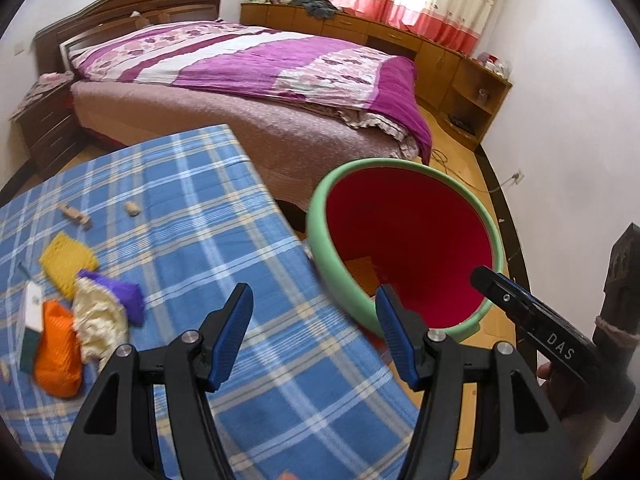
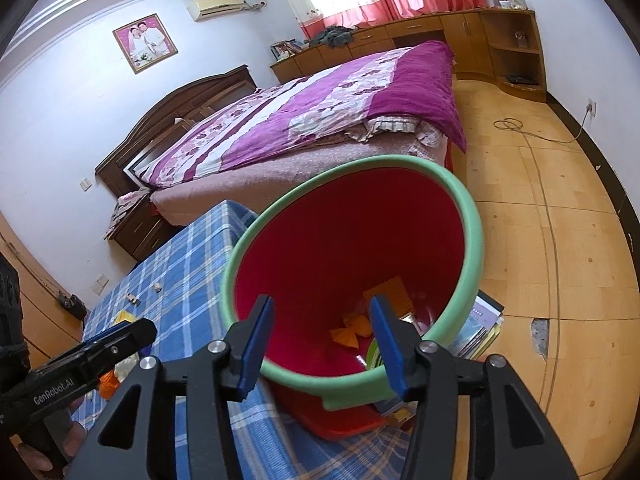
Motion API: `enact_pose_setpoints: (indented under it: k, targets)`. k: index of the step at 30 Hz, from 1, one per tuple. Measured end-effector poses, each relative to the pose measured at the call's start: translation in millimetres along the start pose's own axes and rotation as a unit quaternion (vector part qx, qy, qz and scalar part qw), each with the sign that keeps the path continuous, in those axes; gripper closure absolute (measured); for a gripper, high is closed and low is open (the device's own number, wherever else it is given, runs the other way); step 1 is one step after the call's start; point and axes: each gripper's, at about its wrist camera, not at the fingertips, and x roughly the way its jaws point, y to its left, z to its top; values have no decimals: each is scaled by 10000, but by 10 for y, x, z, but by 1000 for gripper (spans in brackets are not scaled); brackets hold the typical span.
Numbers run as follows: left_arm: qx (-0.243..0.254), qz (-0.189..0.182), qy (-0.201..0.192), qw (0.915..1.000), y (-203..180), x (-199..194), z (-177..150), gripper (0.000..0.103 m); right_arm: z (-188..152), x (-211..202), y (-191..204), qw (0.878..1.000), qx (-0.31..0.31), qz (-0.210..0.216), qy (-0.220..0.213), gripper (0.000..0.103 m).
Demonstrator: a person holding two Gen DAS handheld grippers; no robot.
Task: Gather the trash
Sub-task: 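Move both tools back over the table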
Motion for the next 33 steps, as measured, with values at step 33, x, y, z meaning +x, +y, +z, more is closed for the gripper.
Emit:
enact_pose_setpoints:
  k: [33]
  targets:
    - [-1180,1180,-370,9853,1343,-781,-542,20,-529,77,1164,9954,-728,399,485,20]
